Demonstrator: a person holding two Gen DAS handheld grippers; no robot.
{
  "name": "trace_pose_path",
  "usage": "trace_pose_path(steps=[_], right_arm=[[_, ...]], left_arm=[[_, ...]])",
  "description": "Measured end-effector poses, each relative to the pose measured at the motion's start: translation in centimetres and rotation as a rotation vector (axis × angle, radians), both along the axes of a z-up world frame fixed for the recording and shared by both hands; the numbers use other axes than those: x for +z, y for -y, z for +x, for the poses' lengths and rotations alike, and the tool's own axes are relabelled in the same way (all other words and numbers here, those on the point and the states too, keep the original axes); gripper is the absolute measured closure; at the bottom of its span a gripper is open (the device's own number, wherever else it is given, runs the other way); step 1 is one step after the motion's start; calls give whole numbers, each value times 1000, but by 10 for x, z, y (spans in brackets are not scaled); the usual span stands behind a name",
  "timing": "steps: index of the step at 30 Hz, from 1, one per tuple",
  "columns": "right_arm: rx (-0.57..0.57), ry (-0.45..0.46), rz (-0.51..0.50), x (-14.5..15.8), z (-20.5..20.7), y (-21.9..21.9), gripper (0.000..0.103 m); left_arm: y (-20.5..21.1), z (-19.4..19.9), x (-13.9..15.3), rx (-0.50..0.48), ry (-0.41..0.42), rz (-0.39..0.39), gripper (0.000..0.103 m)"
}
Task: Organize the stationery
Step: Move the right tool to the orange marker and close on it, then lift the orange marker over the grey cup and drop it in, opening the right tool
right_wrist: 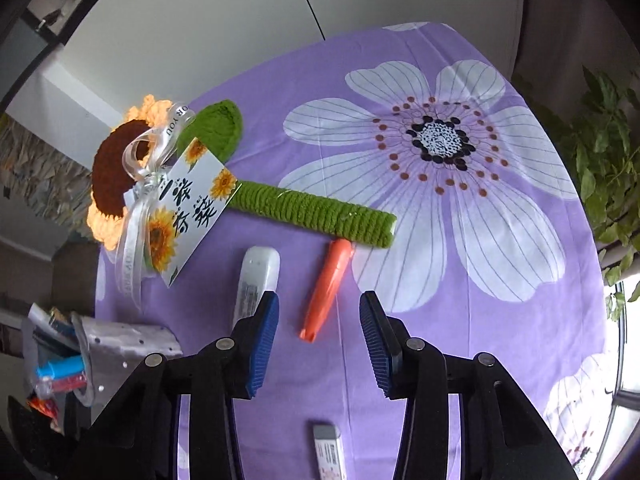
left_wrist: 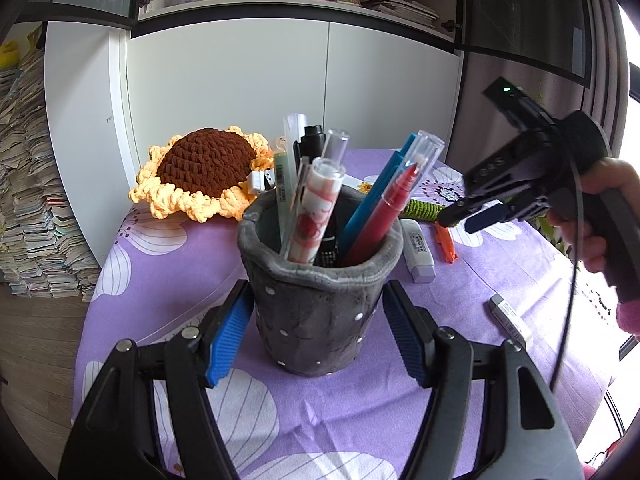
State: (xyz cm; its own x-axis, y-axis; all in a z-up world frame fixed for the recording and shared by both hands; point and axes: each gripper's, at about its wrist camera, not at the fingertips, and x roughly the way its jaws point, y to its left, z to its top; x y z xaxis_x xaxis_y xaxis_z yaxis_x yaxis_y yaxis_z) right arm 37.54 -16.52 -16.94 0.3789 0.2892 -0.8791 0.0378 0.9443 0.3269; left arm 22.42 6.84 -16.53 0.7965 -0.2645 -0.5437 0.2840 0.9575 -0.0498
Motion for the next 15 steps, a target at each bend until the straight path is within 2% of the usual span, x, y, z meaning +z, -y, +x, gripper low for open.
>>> trace_pose_path(steps=[2, 3, 6, 12, 15], right_arm=[[-15, -19, -20, -7, 12, -4, 60], [-19, -32, -21, -10, 16, -5, 67], [-26, -72, -39, -20, 27, -8, 80], [-32, -57, -99, -21, 34, -11, 81], [3, -45, -176, -19, 34, -21, 86]], left_arm=[[0, 0, 0, 0, 0, 1, 37], [0, 0, 0, 0, 0, 1, 37], [0, 0, 0, 0, -1, -1, 37], [-1, 0, 0, 0, -1, -1, 37], [-1, 0, 0, -1, -1, -1, 37]])
